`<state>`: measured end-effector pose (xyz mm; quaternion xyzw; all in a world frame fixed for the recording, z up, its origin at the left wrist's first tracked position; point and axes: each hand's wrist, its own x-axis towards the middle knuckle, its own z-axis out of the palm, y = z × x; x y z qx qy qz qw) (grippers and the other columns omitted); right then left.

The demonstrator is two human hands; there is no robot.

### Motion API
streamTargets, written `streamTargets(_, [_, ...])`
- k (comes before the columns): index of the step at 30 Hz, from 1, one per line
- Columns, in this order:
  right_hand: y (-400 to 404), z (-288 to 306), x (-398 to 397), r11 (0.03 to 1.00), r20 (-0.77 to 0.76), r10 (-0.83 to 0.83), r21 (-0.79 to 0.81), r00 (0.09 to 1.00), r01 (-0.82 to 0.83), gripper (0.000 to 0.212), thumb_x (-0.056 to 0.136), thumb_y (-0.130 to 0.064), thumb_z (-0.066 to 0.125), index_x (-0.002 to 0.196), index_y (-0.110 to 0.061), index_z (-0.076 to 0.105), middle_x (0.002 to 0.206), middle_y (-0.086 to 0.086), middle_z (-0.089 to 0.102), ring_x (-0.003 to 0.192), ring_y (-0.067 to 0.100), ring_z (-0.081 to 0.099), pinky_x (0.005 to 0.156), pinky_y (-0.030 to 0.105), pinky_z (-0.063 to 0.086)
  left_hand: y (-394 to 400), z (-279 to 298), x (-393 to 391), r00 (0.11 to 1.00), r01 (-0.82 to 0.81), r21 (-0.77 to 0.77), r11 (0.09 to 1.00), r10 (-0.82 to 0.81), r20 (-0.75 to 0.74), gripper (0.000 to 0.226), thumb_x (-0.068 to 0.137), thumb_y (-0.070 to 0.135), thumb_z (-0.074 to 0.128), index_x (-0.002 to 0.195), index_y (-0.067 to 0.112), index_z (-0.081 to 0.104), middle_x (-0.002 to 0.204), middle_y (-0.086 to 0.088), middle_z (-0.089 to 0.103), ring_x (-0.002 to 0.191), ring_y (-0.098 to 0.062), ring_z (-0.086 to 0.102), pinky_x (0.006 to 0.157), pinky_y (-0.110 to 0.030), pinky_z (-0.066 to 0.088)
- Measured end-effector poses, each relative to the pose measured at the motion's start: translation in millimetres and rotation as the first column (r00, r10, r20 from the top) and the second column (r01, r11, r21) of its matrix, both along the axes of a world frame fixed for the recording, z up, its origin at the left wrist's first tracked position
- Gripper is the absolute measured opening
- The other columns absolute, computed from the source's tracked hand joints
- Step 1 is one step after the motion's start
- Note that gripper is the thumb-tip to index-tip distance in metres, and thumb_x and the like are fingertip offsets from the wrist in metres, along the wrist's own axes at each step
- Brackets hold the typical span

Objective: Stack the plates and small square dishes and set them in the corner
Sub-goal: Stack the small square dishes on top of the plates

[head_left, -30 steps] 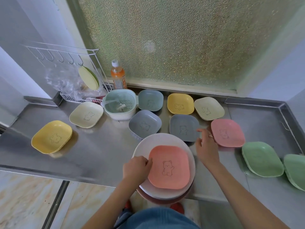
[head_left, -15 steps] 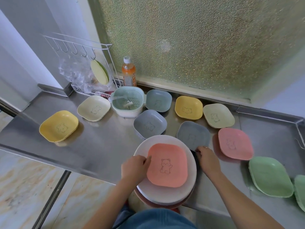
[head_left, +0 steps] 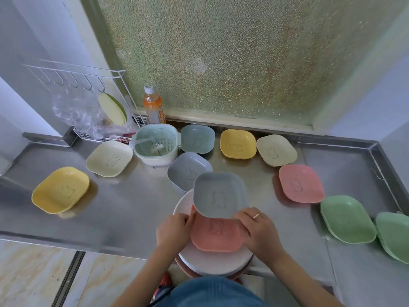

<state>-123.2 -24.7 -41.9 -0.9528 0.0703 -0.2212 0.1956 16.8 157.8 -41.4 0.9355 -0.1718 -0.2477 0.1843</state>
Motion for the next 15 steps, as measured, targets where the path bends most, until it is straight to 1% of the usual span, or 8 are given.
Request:
streamTargets(2, [11.0,-7.6,-12.2,0.999,-0.013,0.039,-0.012,0.999,-0.039,0.021,0.073,-0.008,0.053,0.089,-0.012,0.065,0.086,0.002,0.065,0.078,0.020,0.059,0.072,0.024,0.047,1.6,1.2,1.4,1.000,0.011,-0.001,1.000,-0.011,-0.010,0.051,0.095,0.044,0.032,0.059,0.014,0.052,0.075,-0.006,0.063,0.075,-0.026,0.062,0.060,-0.029,0.043])
streamTargets(4, [16.8,-12.0,-23.6,0.999,-0.014,0.053,0.011,0.999,-0.053,0.023,0.073,-0.005,0.053,0.092,-0.014,0.062,0.086,0.003,0.064,0.079,0.020,0.058,0.073,0.026,0.047,3.0,3.2,1.5,1.000,0.018,-0.003,1.000,-0.018,-0.018,0.044,0.094,0.035,0.034,0.057,0.016,0.047,0.075,-0.005,0.060,0.078,-0.028,0.061,0.062,-0.029,0.042])
streamTargets(6, [20.1,-12.2,-32.3,0.997,-0.023,0.070,0.018,0.997,-0.070,0.025,0.074,-0.005,0.056,0.096,-0.016,0.059,0.087,0.002,0.064,0.080,0.019,0.057,0.073,0.027,0.048,3.3,3.7,1.0,1.000,0.017,-0.003,1.000,-0.017,-0.022,0.044,0.095,0.035,0.033,0.057,0.017,0.047,0.075,-0.004,0.059,0.078,-0.028,0.060,0.062,-0.029,0.041])
streamTargets(7, [21.2,-11.2,-35.7,0.997,-0.031,0.080,0.013,0.996,-0.080,0.023,0.076,-0.007,0.058,0.096,-0.017,0.059,0.087,0.002,0.064,0.080,0.019,0.057,0.073,0.027,0.049,3.2,3.2,0.8,1.000,0.015,-0.010,1.000,-0.015,-0.026,0.046,0.096,0.038,0.032,0.060,0.017,0.050,0.075,-0.004,0.060,0.078,-0.027,0.060,0.063,-0.029,0.041])
streamTargets(9, [23.4,-8.5,-39.8,0.995,-0.043,0.100,0.000,0.994,-0.100,0.014,0.081,-0.013,0.060,0.093,-0.017,0.062,0.086,0.001,0.064,0.078,0.019,0.058,0.072,0.027,0.049,3.0,4.9,-1.2,1.000,-0.011,-0.041,0.999,0.009,-0.030,0.054,0.097,0.047,0.025,0.070,0.016,0.060,0.075,-0.004,0.060,0.077,-0.026,0.060,0.066,-0.030,0.043])
streamTargets(11, [27.2,-6.8,-41.1,0.993,-0.051,0.119,-0.022,0.992,-0.120,0.008,0.085,-0.017,0.058,0.090,-0.017,0.065,0.084,0.000,0.063,0.075,0.019,0.058,0.071,0.027,0.048,3.3,4.2,-2.3,0.999,-0.049,-0.091,0.995,0.047,-0.021,0.059,0.097,0.051,0.020,0.078,0.016,0.063,0.074,-0.003,0.060,0.075,-0.025,0.060,0.070,-0.031,0.046])
streamTargets(14, [32.3,-4.8,-41.5,0.992,-0.102,0.118,-0.035,0.988,-0.122,0.013,0.083,-0.021,0.057,0.092,-0.020,0.066,0.087,-0.003,0.065,0.077,0.016,0.057,0.072,0.024,0.046,3.0,6.0,-2.2,0.997,-0.078,-0.159,0.984,0.074,-0.028,0.055,0.099,0.045,0.019,0.077,0.014,0.060,0.067,-0.004,0.061,0.069,-0.025,0.062,0.069,-0.033,0.049])
streamTargets(15, [33.7,-3.9,-42.2,0.993,-0.123,0.105,-0.034,0.987,-0.110,0.016,0.081,-0.024,0.058,0.095,-0.022,0.066,0.091,-0.005,0.066,0.081,0.014,0.058,0.074,0.024,0.045,3.3,6.0,-2.4,0.996,-0.090,-0.189,0.978,0.088,-0.021,0.051,0.100,0.040,0.021,0.079,0.013,0.060,0.070,-0.006,0.062,0.070,-0.026,0.062,0.069,-0.035,0.051])
